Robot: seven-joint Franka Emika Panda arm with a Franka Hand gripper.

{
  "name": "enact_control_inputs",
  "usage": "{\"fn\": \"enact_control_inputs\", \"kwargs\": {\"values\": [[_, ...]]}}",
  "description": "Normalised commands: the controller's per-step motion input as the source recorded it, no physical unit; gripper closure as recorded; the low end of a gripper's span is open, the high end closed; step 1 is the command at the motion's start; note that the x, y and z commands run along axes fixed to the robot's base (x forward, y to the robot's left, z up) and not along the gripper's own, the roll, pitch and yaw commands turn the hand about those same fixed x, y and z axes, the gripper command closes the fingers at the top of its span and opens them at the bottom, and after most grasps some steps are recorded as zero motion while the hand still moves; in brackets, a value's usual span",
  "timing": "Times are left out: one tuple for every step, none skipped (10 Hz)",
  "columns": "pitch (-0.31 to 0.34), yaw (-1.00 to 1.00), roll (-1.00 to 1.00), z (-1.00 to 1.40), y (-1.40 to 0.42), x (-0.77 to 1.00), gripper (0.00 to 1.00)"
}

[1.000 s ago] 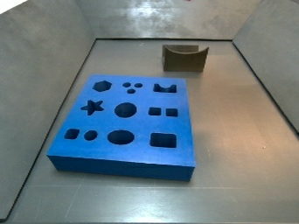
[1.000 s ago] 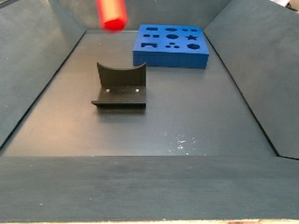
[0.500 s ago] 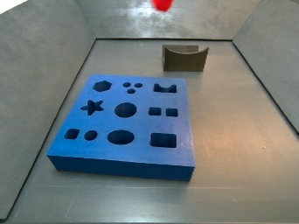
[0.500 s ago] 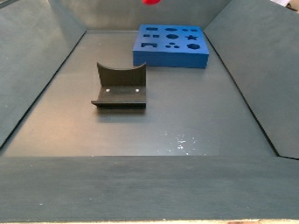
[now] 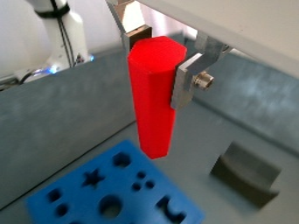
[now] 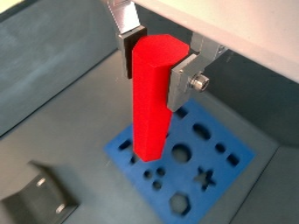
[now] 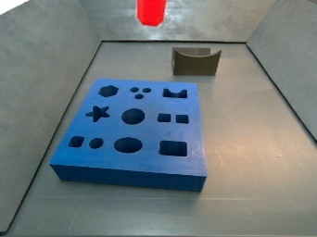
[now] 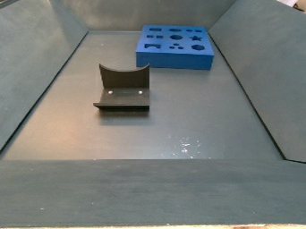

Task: Pick up the hexagon object. Move up. Place the hexagon object on the fixture. Regrasp the hexagon object. Move to above the board. Insert the hexagon object.
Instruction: Move to above the board, then insert the hexagon object.

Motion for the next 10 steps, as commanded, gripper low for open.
{"fn": "enact_control_inputs", "kwargs": {"values": [[-0.199, -0.04, -0.60, 0.01, 0.01, -0.09, 1.00], [-0.132, -0.02, -0.37, 0.00, 0.01, -0.07, 1.00], [-0.093, -0.02, -0.25, 0.01, 0.01, -0.05, 1.00], [-0.078, -0.01, -0.20, 0.00, 0.02, -0.04, 1.00], [0.000, 0.00, 0.00, -0.07, 0.00, 0.00, 1.00], [0.000, 0.00, 0.00, -0.09, 0.00, 0.00, 1.00], [0.000, 0.00, 0.00, -0.08, 0.00, 0.01, 1.00], [0.013, 0.00, 0.00, 0.00, 0.00, 0.00, 1.00], [0.000, 0.00, 0.00, -0.04, 0.00, 0.00, 1.00], [0.000, -0.01, 0.00, -0.22, 0.00, -0.02, 1.00]]}}
